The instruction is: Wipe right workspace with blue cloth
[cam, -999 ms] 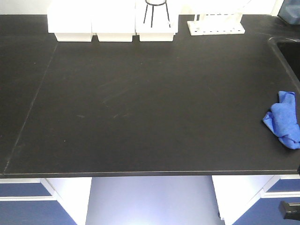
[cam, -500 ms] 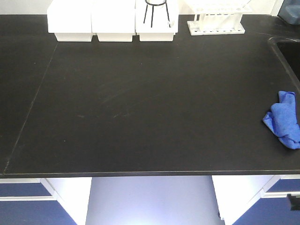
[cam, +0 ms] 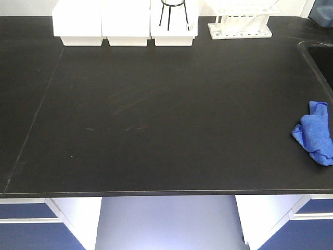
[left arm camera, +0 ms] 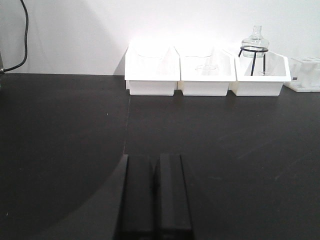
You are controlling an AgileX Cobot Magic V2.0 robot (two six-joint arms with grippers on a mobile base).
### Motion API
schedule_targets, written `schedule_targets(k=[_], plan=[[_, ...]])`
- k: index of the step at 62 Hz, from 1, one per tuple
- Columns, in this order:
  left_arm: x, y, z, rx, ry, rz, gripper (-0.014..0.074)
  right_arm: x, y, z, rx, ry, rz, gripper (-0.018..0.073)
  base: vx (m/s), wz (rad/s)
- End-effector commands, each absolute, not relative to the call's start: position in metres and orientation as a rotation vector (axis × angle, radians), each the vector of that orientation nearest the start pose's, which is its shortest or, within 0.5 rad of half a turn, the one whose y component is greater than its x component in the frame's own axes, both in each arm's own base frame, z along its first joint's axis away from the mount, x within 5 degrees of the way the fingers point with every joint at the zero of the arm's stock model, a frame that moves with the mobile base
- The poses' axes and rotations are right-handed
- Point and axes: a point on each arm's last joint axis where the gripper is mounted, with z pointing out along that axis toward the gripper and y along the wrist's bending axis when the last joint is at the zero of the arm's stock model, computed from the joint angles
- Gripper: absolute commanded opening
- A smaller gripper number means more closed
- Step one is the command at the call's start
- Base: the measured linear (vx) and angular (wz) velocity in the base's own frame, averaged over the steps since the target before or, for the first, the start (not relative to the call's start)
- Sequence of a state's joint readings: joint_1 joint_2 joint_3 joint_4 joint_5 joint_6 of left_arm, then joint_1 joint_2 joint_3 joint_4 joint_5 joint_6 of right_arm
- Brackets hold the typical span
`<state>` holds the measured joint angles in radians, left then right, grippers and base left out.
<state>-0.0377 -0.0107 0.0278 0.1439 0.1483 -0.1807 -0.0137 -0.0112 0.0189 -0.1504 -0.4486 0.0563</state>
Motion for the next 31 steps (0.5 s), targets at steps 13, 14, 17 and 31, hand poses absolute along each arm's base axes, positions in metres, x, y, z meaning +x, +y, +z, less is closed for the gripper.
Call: schedule_targets(k=[13,14,17,31], plan=[[0.057,-0.002,0.189,-0.009,1.584,-0.060,-0.0006,0.019,-0.002,0.330,0.052,0.982,0.023,-0.0004,0.00,0.00],[0.057,-0.002,0.189,-0.009,1.584,-0.060,-0.0006,0.020,-0.002,0.334,0.044,1.012,0.012,-0.0004,0.00,0.00],[0.057,-0.002,0.189,-0.009,1.584,-0.060,-0.0006,0.025,-0.001,0.338,0.017,1.084,-0.023,-0.0004,0.00,0.00],[0.057,-0.002,0.189,-0.009,1.584,-0.060,-0.0006,0.087,-0.001,0.334,0.024,1.473,0.005,-0.0004,0.00,0.00]])
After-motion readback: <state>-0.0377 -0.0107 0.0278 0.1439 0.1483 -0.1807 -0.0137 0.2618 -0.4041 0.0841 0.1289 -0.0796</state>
